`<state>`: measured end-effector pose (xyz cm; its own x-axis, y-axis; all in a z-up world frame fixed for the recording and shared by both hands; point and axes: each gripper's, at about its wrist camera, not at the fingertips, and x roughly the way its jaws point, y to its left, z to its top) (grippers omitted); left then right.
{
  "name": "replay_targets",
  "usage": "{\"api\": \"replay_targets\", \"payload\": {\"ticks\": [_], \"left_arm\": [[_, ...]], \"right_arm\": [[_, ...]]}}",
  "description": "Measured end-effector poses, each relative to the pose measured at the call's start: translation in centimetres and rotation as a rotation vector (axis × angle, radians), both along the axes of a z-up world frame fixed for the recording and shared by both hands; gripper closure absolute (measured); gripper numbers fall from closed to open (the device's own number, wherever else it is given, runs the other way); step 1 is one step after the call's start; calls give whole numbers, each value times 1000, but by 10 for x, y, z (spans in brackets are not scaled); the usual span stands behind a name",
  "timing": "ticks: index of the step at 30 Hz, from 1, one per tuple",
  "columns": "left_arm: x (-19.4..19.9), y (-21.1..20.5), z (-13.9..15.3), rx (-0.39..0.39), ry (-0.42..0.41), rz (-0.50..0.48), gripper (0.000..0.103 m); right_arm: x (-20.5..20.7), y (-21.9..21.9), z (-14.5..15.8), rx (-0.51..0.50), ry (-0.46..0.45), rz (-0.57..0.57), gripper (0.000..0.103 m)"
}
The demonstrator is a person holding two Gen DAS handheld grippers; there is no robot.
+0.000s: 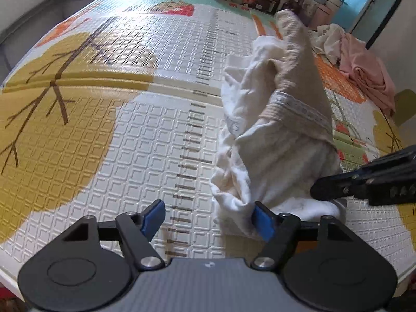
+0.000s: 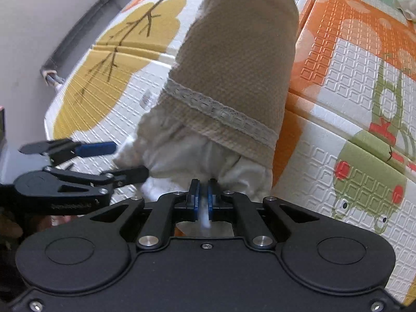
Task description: Fold clothes
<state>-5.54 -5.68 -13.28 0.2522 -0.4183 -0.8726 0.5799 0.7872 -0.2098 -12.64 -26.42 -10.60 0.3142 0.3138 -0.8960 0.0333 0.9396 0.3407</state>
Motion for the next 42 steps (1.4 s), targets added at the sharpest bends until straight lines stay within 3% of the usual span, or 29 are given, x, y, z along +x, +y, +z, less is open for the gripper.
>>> {"api": "replay_targets", "payload": {"ticks": [5, 11, 22, 28, 35, 38, 42], "left_arm": [[0, -4, 1, 7, 3, -4, 30], [3, -4, 0, 21, 11, 6, 29], [10, 8, 0, 28, 41, 73, 29], [11, 9, -3, 50, 37, 81, 25], [11, 7, -2, 65, 33, 77, 26], [11, 7, -2, 65, 35, 79, 26], [10, 7, -2, 65, 36, 83, 26]], "right_arm": [[-3, 8, 21, 53, -35, 21, 96], [-6, 15, -3, 25, 31, 22, 99], [-11, 22, -22, -3, 19, 46, 103], [-12, 17, -25, 28, 27, 25, 103], [-11, -1, -2, 102, 50, -58, 100], [-15, -4, 20, 61, -13, -59, 99], [-17, -5, 15, 30, 26, -60, 99]]}}
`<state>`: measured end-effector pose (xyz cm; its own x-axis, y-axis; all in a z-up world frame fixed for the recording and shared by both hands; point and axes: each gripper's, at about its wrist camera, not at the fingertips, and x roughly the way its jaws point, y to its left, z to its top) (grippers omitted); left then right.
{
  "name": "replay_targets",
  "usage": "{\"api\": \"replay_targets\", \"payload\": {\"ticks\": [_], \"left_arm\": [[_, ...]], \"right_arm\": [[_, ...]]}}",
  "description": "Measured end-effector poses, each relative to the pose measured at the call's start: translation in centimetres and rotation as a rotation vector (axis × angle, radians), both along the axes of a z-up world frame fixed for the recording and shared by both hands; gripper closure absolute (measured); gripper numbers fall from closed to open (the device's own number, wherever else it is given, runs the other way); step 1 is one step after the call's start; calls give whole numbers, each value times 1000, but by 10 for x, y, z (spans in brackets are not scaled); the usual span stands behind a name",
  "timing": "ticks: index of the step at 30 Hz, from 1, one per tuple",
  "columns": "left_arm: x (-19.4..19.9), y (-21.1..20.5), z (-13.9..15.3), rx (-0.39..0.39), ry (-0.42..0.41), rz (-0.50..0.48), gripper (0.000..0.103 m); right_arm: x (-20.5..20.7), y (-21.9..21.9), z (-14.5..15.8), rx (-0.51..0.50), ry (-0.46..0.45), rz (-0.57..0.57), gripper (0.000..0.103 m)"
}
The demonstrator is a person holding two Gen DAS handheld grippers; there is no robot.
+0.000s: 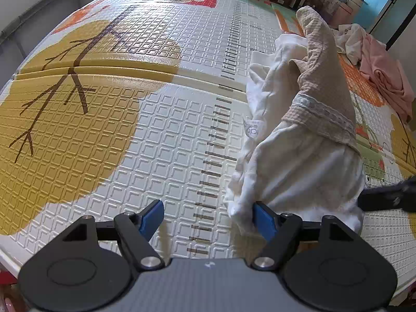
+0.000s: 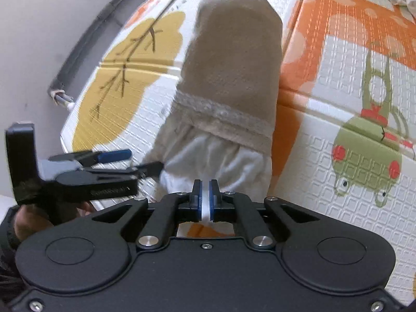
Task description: Fold clothes
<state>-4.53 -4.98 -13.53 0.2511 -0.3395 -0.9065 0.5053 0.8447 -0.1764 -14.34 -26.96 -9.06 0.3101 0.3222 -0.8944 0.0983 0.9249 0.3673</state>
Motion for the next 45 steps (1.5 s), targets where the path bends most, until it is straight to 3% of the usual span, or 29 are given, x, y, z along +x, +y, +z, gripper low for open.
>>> {"api": "replay_targets", "payload": {"ticks": [3, 11, 14, 21, 27, 35, 45], "left_arm": [[1, 0, -1, 0, 5, 1, 24], [0, -3, 0, 25, -3, 6, 22], [-1, -3, 1, 31, -4, 6, 22], [-3, -2, 2, 39, -8, 7, 22], [-5, -3, 3, 48, -17, -1, 22], [-6, -4, 4, 54, -32, -15, 22], [-6, -4, 4, 64, -49, -21, 22]], "right_arm": [[-4, 1, -18, -93, 35, 13, 103], [-9, -10, -29, -57, 30, -25, 103], [-7, -17, -18, -1, 27, -50, 101], [21, -22, 37, -34, -127, -76, 98], [61, -22, 65, -89, -196, -90, 98], [98, -13, 69, -114, -193, -73, 98], [116, -6, 51, -123, -135, -61, 98]]}}
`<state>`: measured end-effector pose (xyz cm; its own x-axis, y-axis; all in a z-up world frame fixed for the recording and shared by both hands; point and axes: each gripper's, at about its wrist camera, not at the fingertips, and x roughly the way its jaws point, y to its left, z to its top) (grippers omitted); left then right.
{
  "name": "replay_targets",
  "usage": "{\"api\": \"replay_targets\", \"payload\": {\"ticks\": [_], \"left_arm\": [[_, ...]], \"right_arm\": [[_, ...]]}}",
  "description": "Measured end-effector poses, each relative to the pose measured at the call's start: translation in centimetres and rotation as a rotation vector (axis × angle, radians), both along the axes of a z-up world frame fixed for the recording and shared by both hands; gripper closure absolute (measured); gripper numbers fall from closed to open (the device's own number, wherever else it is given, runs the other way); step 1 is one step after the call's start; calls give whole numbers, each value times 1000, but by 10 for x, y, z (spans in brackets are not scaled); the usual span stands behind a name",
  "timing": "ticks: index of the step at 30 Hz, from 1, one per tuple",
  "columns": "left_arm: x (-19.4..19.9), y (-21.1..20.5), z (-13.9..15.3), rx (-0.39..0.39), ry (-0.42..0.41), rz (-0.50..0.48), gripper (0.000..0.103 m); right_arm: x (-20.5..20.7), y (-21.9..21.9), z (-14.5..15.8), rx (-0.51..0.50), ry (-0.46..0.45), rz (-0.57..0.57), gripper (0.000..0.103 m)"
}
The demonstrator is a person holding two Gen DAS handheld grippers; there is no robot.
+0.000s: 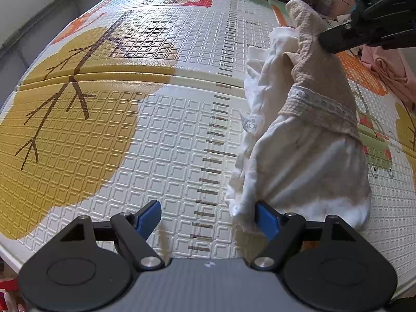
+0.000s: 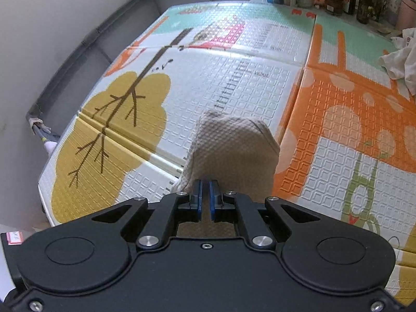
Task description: Fold clothes
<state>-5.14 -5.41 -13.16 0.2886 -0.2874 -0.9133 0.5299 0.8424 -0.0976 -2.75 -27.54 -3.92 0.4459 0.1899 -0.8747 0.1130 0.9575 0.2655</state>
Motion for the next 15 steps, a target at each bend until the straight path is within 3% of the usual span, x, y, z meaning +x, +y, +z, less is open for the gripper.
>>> {"api": "replay_targets", "payload": {"ticks": [15], "left_arm": [[-2, 4, -2, -7, -4, 28, 17]], "right_arm": [[40, 11, -51, -57, 110, 36, 100]]}}
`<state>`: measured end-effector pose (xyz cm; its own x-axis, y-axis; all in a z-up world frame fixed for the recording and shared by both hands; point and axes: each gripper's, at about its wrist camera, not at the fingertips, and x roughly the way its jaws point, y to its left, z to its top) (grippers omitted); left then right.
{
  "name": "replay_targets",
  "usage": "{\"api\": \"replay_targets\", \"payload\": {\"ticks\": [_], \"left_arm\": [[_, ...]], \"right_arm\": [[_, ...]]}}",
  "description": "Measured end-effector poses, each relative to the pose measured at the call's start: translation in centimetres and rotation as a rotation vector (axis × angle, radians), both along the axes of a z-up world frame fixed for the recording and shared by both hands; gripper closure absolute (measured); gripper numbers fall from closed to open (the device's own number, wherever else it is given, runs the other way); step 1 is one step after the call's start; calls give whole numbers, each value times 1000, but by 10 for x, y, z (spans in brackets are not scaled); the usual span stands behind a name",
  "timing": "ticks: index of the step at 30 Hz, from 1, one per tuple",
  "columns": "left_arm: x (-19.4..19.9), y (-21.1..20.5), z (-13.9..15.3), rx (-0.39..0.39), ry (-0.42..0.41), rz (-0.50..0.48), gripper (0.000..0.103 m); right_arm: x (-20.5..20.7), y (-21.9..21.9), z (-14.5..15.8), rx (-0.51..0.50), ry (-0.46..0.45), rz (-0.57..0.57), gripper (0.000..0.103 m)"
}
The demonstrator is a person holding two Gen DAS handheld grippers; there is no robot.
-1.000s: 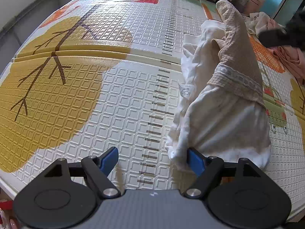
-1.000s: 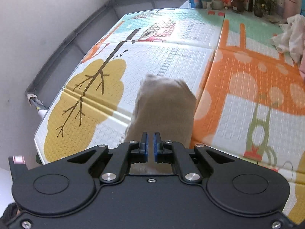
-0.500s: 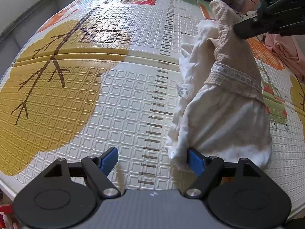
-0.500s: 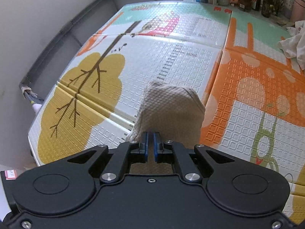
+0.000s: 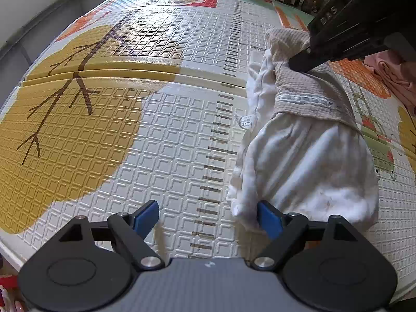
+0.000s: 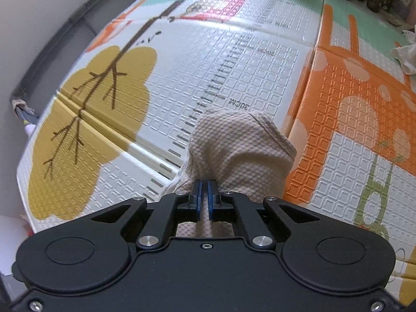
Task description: Fold clothes
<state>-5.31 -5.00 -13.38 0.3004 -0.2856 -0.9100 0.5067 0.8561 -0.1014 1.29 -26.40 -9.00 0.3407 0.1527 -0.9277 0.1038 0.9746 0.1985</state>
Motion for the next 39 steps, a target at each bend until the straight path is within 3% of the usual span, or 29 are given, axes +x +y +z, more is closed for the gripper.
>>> {"api": "replay_targets", "payload": {"ticks": [13, 15, 17, 19, 24, 29, 39], "left_arm": [[-3, -4, 3, 24, -33, -6, 15], [-7, -6, 8, 31, -60, -22, 22], [-12, -11, 15, 35, -88, -50, 35], [-16, -15, 22, 37, -116, -75, 38], [-18, -19, 52, -53, -164, -91, 38], [-6, -34, 69, -95, -186, -99, 38], [18, -76, 78, -154, -174, -143, 37]], "right_arm": [[11, 10, -25, -63, 27, 80, 103], [9, 9, -25, -62, 21, 76, 103], [9, 9, -24, -65, 21, 78, 103], [11, 11, -22, -71, 28, 81, 103], [6, 13, -14, -71, -3, 103, 101], [-1, -6, 3, 35, -32, 25, 100], [-21, -38, 36, 111, -131, -56, 94]]}}
